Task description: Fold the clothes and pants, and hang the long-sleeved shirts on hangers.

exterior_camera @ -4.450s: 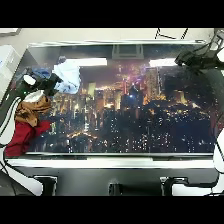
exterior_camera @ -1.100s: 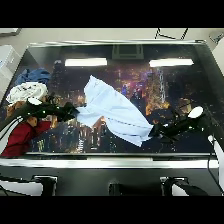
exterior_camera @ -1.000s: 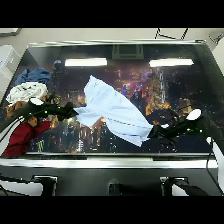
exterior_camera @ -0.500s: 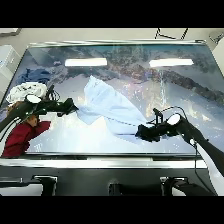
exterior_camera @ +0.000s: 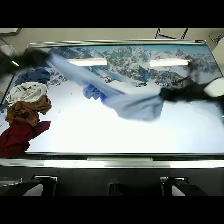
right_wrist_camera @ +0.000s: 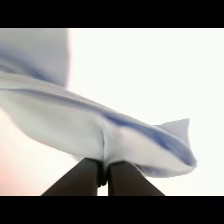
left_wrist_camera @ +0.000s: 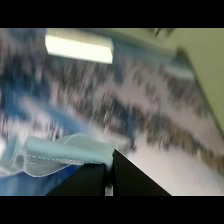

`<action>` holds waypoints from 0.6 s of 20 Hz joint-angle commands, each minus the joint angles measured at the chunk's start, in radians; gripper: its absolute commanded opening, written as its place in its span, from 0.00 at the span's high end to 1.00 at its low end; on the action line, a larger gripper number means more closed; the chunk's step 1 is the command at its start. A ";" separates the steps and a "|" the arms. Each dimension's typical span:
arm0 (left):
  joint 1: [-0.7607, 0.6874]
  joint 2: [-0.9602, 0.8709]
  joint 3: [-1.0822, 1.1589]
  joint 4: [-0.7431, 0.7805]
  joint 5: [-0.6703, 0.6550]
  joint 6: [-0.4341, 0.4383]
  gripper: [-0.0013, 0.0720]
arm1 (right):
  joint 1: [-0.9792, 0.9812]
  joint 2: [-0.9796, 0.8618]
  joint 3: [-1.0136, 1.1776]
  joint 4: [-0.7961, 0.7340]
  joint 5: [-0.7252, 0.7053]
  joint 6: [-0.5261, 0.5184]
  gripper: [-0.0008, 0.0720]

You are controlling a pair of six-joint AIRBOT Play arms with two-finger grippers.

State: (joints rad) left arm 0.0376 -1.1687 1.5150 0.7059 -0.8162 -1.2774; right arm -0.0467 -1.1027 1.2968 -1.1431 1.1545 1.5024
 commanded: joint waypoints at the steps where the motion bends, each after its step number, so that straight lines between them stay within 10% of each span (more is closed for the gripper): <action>1: 0.036 0.127 0.353 0.001 0.093 0.018 0.95 | -0.125 0.139 0.422 -0.100 -0.040 0.000 0.93; 12: 0.053 0.159 0.475 0.287 0.233 -0.035 0.95 | -0.136 0.211 0.449 -0.197 0.601 0.026 0.93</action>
State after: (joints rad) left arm 0.0887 -0.9604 1.9793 0.8650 -0.6617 -1.2858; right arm -0.1802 -0.8505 1.7847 -1.2968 1.5192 1.5040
